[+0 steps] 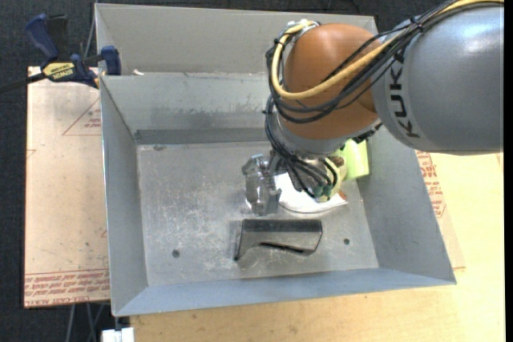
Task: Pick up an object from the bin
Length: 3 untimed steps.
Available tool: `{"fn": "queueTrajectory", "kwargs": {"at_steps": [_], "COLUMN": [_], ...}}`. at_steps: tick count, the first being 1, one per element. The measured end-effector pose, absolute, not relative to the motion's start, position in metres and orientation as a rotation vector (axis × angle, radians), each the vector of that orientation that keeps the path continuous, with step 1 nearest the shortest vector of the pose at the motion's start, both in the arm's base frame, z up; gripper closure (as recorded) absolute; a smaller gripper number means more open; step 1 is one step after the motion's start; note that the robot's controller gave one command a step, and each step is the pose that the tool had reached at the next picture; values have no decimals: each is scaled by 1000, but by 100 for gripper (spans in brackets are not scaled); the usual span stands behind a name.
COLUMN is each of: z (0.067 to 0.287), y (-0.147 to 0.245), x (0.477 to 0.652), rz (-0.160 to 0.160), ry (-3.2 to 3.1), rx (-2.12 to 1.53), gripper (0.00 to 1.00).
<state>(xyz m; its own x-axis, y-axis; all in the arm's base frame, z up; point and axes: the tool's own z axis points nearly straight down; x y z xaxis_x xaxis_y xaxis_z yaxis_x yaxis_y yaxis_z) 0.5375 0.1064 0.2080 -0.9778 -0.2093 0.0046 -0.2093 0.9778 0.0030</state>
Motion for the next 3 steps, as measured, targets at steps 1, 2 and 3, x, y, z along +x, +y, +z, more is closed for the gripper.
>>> {"fn": "queueTrajectory", "kwargs": {"at_steps": [1,2,3], "z": [169,131,149], "y": [92,91,70], "x": [575,628,590], "rz": [-5,-6,-6], "ry": [-3119,-3118,-3105], "rx": [346,391,495], "gripper": [100,100,100]}}
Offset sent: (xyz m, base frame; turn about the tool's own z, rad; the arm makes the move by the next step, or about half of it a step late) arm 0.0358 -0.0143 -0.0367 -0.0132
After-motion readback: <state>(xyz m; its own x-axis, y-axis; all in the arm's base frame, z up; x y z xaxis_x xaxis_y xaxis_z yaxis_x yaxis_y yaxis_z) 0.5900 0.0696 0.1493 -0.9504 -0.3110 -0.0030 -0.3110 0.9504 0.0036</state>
